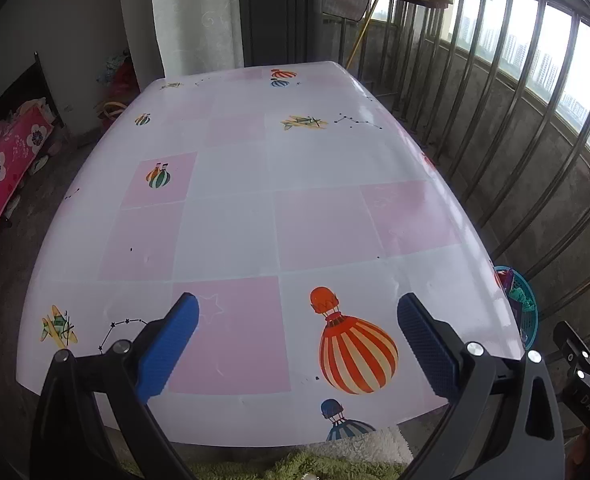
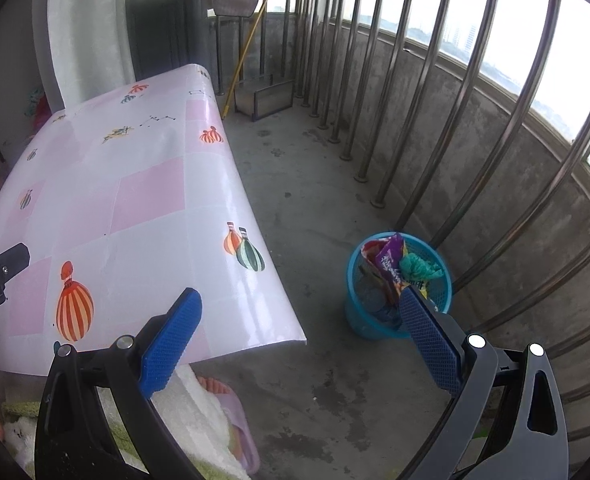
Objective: Collect trash
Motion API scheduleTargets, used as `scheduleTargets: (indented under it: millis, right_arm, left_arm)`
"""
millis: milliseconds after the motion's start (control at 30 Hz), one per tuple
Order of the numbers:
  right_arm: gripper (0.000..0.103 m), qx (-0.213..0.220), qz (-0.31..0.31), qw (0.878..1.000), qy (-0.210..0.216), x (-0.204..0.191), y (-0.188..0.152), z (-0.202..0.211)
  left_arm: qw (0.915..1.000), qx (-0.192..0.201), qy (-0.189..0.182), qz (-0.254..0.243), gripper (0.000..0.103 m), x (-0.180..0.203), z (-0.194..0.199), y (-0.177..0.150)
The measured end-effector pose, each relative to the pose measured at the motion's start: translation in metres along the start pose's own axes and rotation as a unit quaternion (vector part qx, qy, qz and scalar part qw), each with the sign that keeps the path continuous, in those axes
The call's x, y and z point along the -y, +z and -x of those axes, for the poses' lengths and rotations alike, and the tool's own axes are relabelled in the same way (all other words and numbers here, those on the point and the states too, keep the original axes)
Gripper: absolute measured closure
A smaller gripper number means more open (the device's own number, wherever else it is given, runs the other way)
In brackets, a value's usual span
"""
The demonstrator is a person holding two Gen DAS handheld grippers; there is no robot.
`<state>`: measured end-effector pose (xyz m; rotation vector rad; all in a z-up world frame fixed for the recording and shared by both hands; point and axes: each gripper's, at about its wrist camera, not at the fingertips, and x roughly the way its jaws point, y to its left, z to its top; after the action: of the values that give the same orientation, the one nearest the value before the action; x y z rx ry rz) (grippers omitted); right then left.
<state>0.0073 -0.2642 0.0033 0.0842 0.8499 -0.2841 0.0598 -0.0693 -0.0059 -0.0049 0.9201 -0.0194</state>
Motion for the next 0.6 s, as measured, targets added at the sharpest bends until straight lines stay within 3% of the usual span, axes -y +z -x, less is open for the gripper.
scheduleTargets:
  millis: [600]
  right_arm:
    - [0.008,0.003,0.031,0.999,0.027,-0.014,-0.003,0.002]
  left_arm:
    - [0.9997,0.009,0.015,-0.018,0.006,0.000,0.006,-0.001]
